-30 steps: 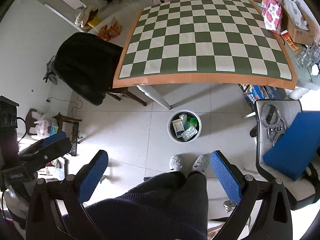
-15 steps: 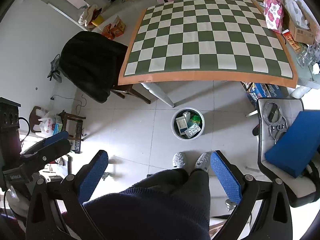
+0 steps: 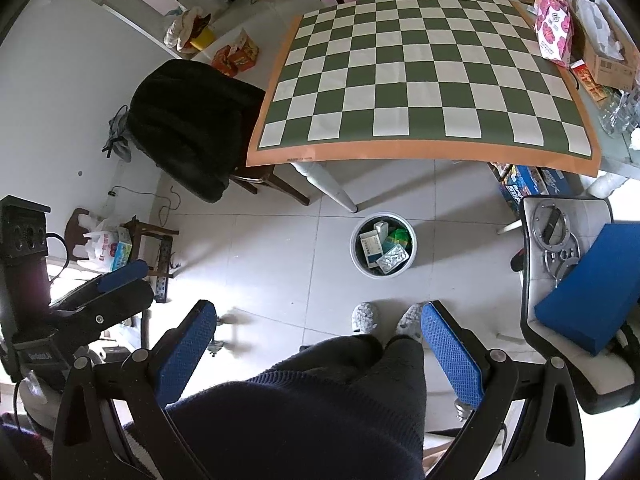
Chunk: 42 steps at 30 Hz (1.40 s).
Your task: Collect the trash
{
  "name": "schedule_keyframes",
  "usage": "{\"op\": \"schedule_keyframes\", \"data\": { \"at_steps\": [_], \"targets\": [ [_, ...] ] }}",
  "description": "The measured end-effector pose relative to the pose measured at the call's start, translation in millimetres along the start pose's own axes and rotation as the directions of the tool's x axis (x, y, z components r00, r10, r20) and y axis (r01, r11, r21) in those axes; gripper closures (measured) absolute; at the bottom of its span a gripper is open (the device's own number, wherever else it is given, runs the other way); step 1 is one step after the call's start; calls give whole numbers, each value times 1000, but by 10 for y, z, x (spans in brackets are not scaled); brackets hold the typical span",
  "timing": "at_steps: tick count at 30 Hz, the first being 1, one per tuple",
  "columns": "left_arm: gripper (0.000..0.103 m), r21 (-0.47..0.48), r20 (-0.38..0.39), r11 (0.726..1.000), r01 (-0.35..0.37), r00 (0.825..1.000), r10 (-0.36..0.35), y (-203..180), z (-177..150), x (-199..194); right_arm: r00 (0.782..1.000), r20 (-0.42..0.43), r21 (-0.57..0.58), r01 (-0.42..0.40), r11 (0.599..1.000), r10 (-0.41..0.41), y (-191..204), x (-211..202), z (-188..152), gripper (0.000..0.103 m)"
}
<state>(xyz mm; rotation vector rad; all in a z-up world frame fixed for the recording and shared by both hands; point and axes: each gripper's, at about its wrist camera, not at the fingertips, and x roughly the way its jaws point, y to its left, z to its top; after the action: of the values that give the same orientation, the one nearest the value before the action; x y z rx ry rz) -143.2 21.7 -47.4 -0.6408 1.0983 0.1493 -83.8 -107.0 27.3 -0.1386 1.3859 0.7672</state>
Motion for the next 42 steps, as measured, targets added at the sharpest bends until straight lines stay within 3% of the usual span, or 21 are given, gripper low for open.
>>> {"op": "schedule_keyframes", "data": {
  "at_steps": [21,42],
  "targets": [
    [0,22,-14,999,36,999,-36,-173,-6,-29,1000,0,4,-20,1000,20,38,-24,-14,0],
    [0,25,-21,998,54,998,-54,-74,130,-38,999,12,28,-37,999,36,44,-34,51,0]
  ]
}}
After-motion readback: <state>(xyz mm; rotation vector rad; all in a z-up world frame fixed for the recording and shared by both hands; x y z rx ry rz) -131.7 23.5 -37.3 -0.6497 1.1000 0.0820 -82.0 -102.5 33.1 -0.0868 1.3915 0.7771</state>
